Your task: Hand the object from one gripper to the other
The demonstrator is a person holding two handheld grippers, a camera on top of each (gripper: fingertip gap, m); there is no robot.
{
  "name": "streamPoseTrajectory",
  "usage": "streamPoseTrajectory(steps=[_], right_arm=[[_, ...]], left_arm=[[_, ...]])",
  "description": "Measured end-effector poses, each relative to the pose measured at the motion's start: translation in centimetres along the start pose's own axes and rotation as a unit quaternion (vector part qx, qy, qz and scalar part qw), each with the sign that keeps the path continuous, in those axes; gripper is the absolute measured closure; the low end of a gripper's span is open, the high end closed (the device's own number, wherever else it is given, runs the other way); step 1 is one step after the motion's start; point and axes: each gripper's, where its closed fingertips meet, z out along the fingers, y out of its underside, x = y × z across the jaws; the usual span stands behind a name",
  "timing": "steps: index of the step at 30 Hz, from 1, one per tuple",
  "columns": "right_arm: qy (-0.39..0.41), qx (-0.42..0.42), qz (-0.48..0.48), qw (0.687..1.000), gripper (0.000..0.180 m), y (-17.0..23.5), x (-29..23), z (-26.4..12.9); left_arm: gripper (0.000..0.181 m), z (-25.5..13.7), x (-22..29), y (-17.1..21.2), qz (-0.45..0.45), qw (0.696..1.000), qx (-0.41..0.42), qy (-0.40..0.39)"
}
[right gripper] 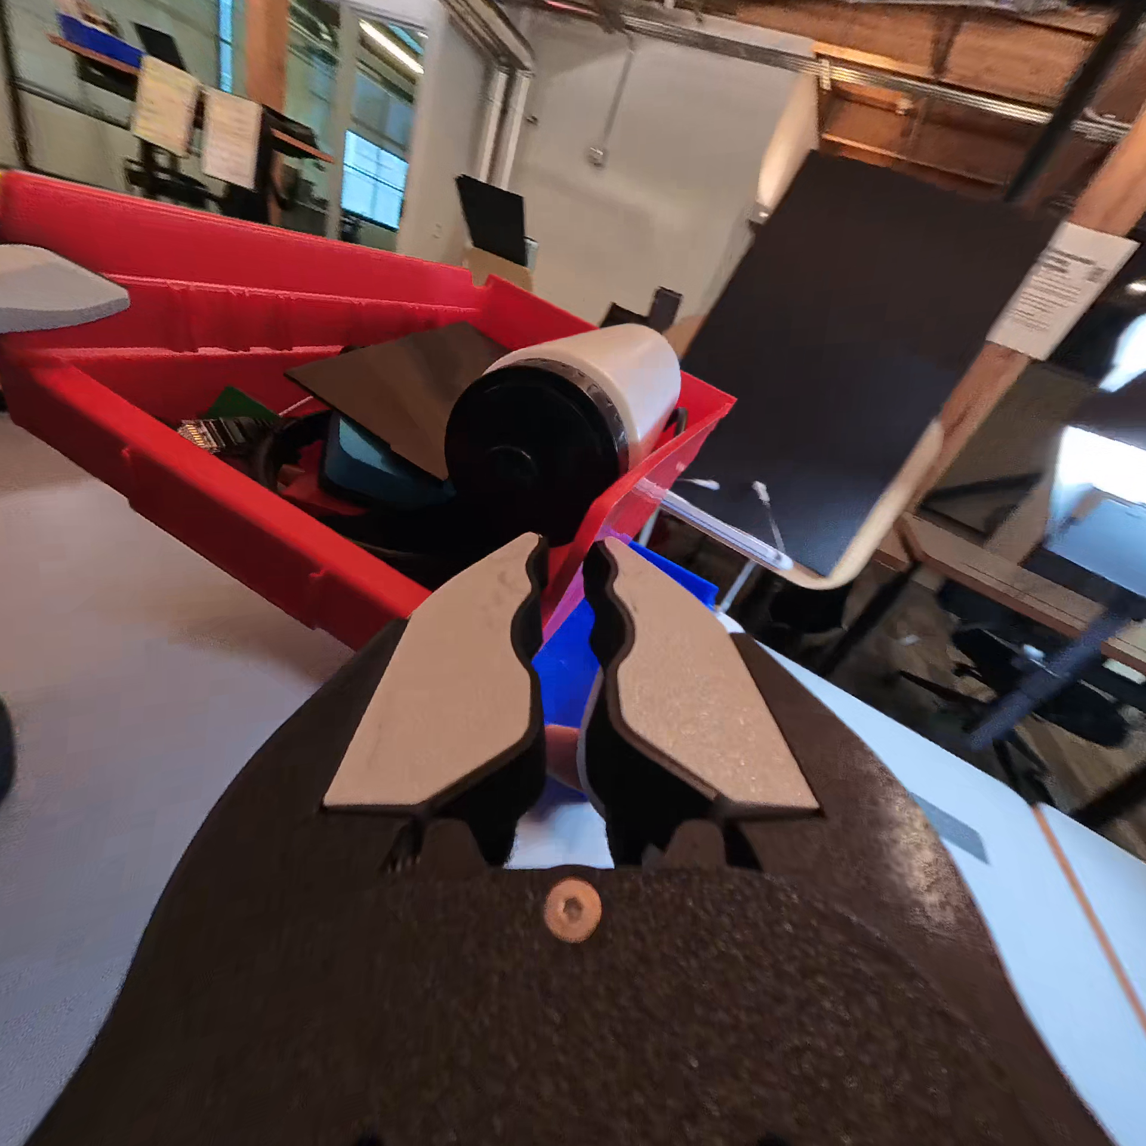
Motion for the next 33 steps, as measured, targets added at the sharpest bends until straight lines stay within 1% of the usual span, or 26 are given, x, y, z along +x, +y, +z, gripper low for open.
streamPoseTrajectory(steps=[5, 7, 9, 12, 14, 16, 18, 20, 22, 24, 25, 26, 28, 30, 31, 33], right_arm=[[-0.081, 0.008, 0.005, 0.997, 0.168, -0.1, -7.4, 6.0], [-0.120, 0.013, 0.026, 0.992, 0.168, 0.3, -10.2, 7.7], [-0.154, 0.002, 0.041, 0.987, 0.168, 1.7, -13.2, 9.3], [-0.187, -0.020, 0.058, 0.980, 0.167, 5.3, -17.0, 10.8], [-0.171, -0.004, 0.034, 0.985, 0.167, 6.2, -17.8, 11.2], [-0.155, -0.009, 0.014, 0.988, 0.165, 6.9, -18.2, 11.6], [-0.148, -0.021, 0.017, 0.989, 0.164, 8.0, -17.9, 11.9], [-0.140, -0.041, 0.007, 0.989, 0.163, 9.5, -17.5, 12.3], [-0.149, -0.074, 0.012, 0.986, 0.161, 11.3, -17.5, 12.5], [-0.169, -0.112, 0.014, 0.979, 0.160, 12.8, -17.7, 12.3], [-0.184, -0.119, 0.016, 0.976, 0.156, 13.2, -17.7, 11.9], [-0.193, -0.122, 0.020, 0.973, 0.152, 13.3, -17.4, 11.3], [-0.216, -0.143, 0.035, 0.965, 0.142, 13.5, -16.1, 9.8], [-0.228, -0.161, 0.041, 0.959, 0.135, 13.6, -14.0, 8.4], [-0.226, -0.173, 0.023, 0.958, 0.134, 13.9, -12.6, 7.9], [-0.214, -0.205, -0.043, 0.954, 0.131, 15.2, -9.7, 7.5]], left_arm=[[0.170, -3.6, -6.6, 4.1, 0.031, 0.997, -0.032, -0.069], [0.172, -5.3, -8.4, 4.9, 0.023, 0.996, -0.019, -0.087], [0.175, -6.4, -10.0, 6.3, 0.008, 0.995, -0.017, -0.101], [0.176, -6.8, -10.8, 10.9, -0.024, 0.993, -0.050, -0.102], [0.176, -6.9, -10.5, 14.1, -0.041, 0.992, -0.061, -0.103], [0.176, -6.7, -10.2, 16.3, -0.066, 0.990, -0.068, -0.101], [0.176, -5.8, -9.6, 18.5, -0.094, 0.989, -0.078, -0.084], [0.176, -5.0, -8.7, 19.8, -0.107, 0.988, -0.079, -0.075], [0.176, -3.9, -8.0, 21.3, -0.115, 0.987, -0.089, -0.069], [0.176, -2.9, -7.3, 23.6, -0.143, 0.981, -0.124, -0.046], [0.175, -2.6, -7.1, 24.5, -0.158, 0.977, -0.141, -0.036], [0.172, -2.6, -7.4, 24.7, -0.165, 0.976, -0.137, -0.035], [0.171, -3.1, -8.2, 23.1, -0.159, 0.981, -0.110, -0.026], [0.162, -3.3, -7.9, 22.4, -0.134, 0.981, -0.140, 0.021], [0.156, -3.3, -7.4, 22.3, -0.122, 0.978, -0.164, 0.053], [0.148, -3.1, -6.1, 21.9, -0.082, 0.973, -0.193, 0.098]])
